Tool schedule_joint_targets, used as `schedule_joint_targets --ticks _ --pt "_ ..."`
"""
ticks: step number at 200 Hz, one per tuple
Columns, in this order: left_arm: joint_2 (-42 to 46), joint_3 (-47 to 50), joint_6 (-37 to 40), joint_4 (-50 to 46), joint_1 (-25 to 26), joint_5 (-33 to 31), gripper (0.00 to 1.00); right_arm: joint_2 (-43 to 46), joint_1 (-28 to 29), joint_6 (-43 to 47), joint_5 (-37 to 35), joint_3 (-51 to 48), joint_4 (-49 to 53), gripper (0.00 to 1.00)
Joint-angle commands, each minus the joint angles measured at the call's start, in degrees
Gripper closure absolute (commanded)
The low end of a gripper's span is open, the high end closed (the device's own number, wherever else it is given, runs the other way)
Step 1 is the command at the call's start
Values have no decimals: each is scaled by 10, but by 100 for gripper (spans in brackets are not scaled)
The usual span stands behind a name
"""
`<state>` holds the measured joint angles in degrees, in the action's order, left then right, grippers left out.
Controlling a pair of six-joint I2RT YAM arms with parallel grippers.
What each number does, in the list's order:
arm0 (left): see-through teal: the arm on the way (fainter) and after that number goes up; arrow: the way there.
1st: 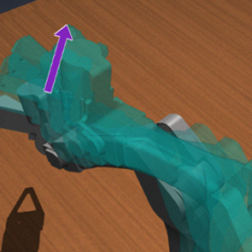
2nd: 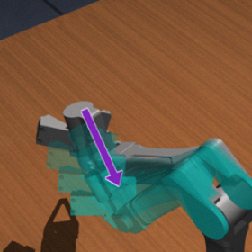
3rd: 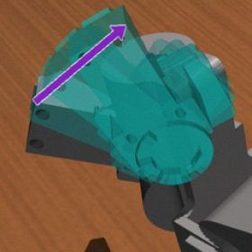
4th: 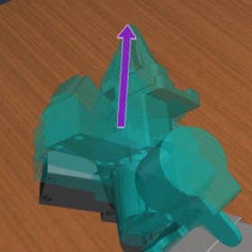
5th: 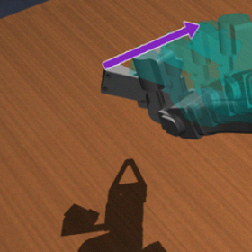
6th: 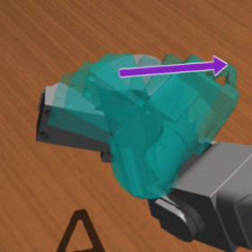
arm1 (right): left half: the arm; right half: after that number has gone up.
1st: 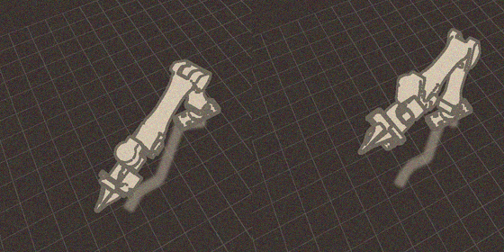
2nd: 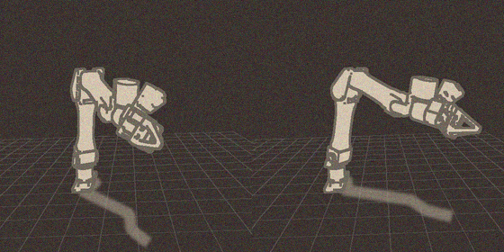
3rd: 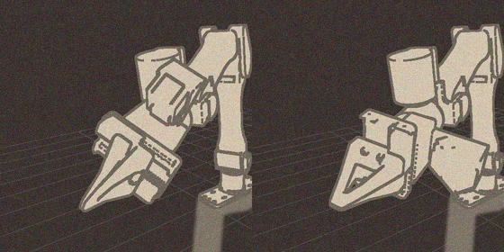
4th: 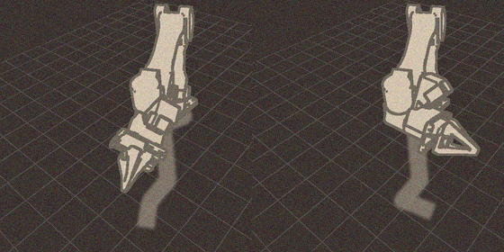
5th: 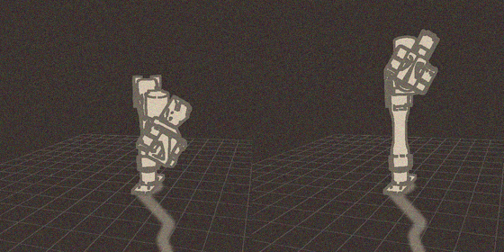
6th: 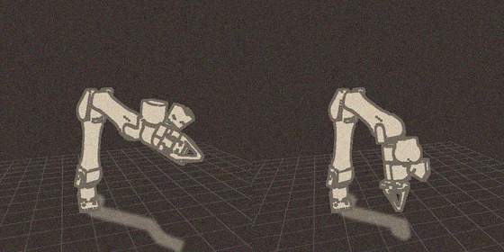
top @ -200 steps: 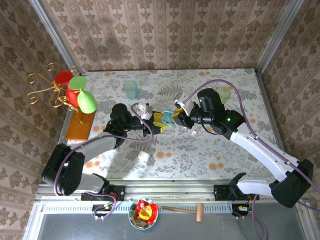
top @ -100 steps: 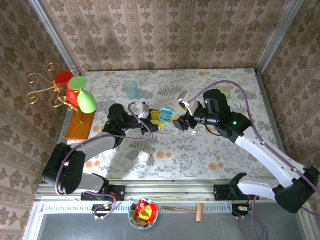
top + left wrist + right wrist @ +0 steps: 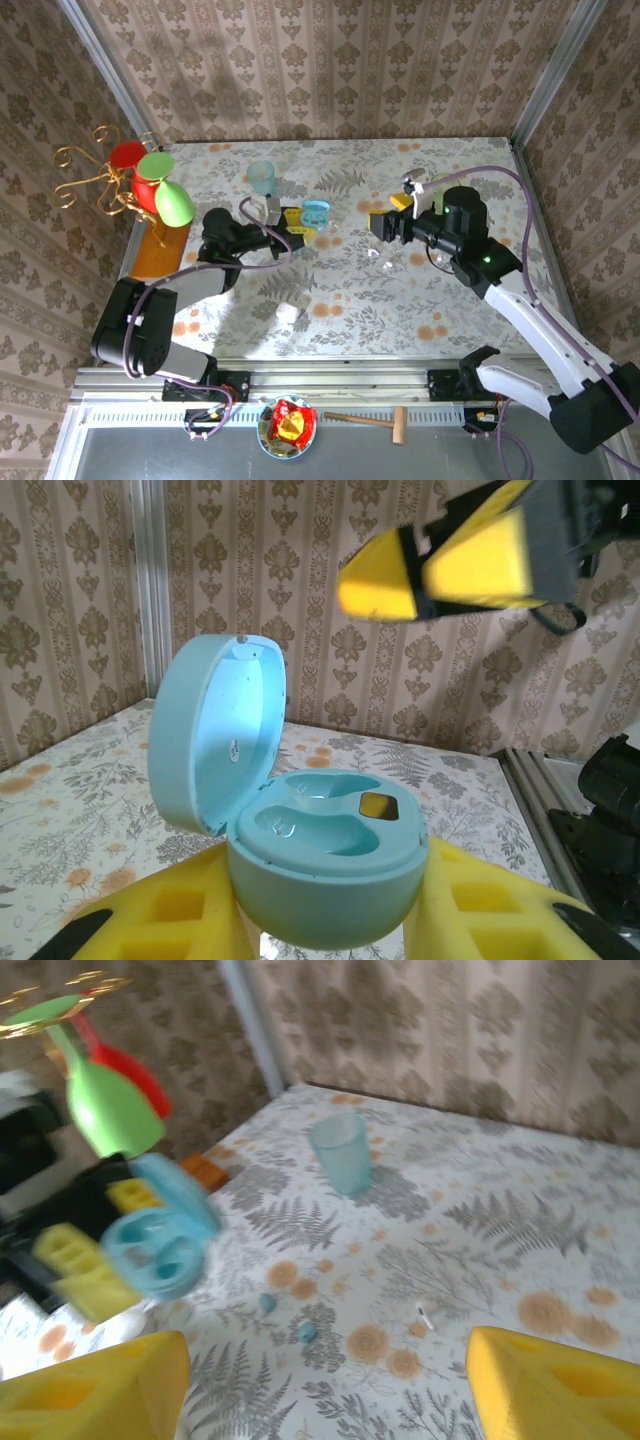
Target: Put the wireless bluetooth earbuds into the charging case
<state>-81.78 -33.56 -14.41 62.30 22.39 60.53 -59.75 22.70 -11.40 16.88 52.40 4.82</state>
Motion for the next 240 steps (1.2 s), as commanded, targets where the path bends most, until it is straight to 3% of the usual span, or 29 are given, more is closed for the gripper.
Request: schedule_joint_targets --ticks 1,34,64,118,180,240 --pt "41 7 28 -9 -6 -15 71 -63 -5 -127 -62 -1 -21 26" --pt "67 16 42 -28 -16 -28 71 -187 16 -204 -58 9 -46 30" --pt "93 22 42 -31 -22 -35 71 -313 63 -214 -62 65 -26 35" --pt "124 30 54 -55 -26 -48 71 -485 133 -235 -52 199 4 52" --pt "139 35 59 -64 -27 -51 71 -597 162 -242 -39 318 86 60" --pt "144 36 57 -63 -27 -50 71 -656 174 -229 -22 372 130 66"
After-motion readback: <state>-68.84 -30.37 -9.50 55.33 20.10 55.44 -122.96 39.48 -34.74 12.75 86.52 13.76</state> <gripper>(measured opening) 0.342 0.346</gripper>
